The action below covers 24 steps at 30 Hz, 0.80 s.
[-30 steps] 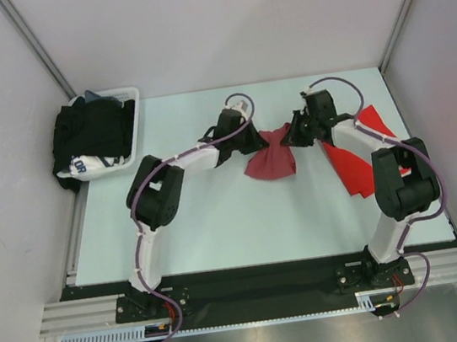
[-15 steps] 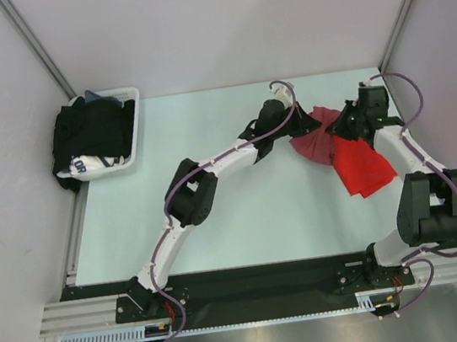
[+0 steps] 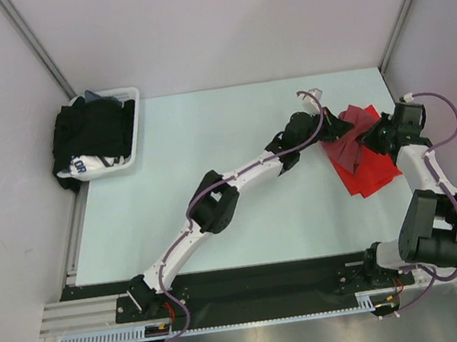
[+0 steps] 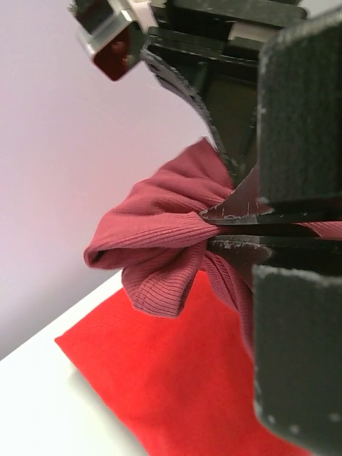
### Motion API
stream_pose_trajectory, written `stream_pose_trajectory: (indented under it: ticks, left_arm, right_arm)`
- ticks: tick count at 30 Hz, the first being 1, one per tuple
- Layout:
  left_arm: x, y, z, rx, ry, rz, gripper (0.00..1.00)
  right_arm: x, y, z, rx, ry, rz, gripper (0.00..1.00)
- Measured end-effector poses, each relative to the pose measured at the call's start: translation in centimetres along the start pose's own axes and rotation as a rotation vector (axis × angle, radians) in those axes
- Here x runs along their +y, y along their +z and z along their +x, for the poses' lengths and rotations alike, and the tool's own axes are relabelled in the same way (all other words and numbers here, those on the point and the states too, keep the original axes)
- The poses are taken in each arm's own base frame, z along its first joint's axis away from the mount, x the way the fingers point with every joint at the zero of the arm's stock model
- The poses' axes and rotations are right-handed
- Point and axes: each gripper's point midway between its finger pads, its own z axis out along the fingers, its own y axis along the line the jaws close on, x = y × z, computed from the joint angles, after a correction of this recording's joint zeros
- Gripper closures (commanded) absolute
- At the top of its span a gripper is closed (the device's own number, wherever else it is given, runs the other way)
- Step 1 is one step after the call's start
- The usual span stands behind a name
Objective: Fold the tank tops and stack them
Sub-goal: Neatly place the folded tank top to the corner
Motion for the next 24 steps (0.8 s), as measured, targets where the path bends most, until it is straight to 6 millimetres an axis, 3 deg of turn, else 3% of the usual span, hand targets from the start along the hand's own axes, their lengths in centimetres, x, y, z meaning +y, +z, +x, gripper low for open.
stream_pose_trajectory:
  ticks: [9, 17, 18, 19, 21, 23, 24]
  left_arm:
    - [1.0, 1.3, 1.0, -0.078, 0.007, -0.027, 1.00]
    - [0.4, 1.6, -0.8, -0.156, 0.020, -0.036, 0.98]
    - [0.4, 1.6, -0.9, -0.163, 0.025, -0.039, 0.94]
    - [0.4, 1.6, -1.1, -0.172, 0.027, -0.041, 0.76]
    - [0.6, 1.6, -1.4, -0.186, 0.036, -0.047, 0.56]
    - [0.6, 1.7, -1.7, -0.209, 0.047, -0.046, 0.29]
    - [0.5, 1.7, -2.0, -0.223, 0.049, -0.047, 0.21]
  right_arm:
    - [-2.0, 0.3, 1.9, -0.009, 0.059, 0.011, 1.00]
    - [-3.1, 0.7, 1.6, -0.023, 0.096, 0.024, 1.00]
    - [-3.2, 0.7, 1.5, -0.028, 0.100, 0.028, 1.00]
    - [-3.5, 0.7, 1.3, -0.034, 0.108, 0.032, 1.00]
    - [-3.9, 0.8, 1.2, -0.041, 0.121, 0.043, 0.98]
    - [-4.4, 1.0, 1.2, -0.040, 0.136, 0.058, 0.92]
    - [-4.7, 1.2, 1.2, -0.036, 0.143, 0.067, 0.90]
